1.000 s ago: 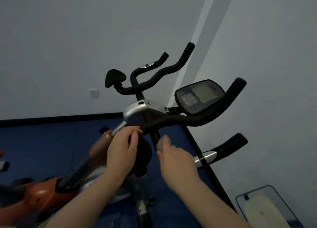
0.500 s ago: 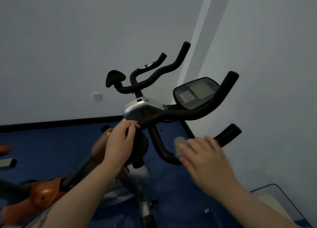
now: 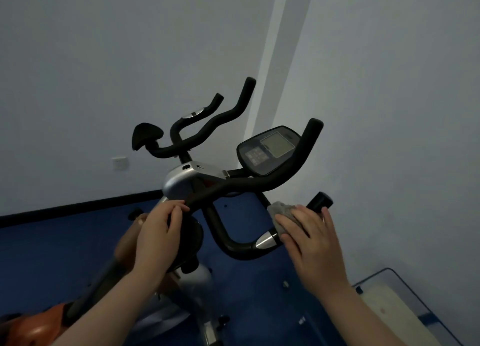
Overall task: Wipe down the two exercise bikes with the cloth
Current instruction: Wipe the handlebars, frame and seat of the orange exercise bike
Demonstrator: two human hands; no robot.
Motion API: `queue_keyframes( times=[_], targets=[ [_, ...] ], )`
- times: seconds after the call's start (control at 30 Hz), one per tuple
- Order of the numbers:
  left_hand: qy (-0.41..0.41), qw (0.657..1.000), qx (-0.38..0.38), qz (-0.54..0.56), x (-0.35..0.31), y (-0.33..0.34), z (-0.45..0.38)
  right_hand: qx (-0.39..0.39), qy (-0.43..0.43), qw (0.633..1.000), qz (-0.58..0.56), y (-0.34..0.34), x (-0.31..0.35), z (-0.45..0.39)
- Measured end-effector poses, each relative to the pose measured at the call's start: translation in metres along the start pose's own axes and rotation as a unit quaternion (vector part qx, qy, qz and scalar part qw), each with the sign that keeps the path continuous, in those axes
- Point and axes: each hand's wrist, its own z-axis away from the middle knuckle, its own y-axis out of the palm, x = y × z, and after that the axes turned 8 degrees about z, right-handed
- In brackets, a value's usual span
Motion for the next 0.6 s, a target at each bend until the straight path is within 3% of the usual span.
queue_keyframes(
  times=[0.1,0.27,0.43,0.53,0.6],
  targets=[
    [0.006,1.0,0.0,0.006,0.001,0.0,0.0,-0.001,0.102,0.994,-0.046,0.01,0.038,0.014],
    [0.006,1.0,0.008,0.005,0.001,0.0,0.0,0.027,-0.032,0.998,0.042,-0.016,-0.012,-0.005],
    [0.008,1.0,0.017,0.003,0.001,-0.001,0.0,0.026,0.08,0.995,-0.054,-0.003,0.027,0.012],
    [0.007,1.0,0.018,0.012,-0.001,0.0,-0.001,0.052,-0.002,0.999,0.001,-0.012,0.012,-0.002],
    [0.01,1.0,0.02,0.011,-0.002,-0.001,-0.002,0.056,-0.004,0.997,0.046,-0.021,-0.001,-0.02]
  ],
)
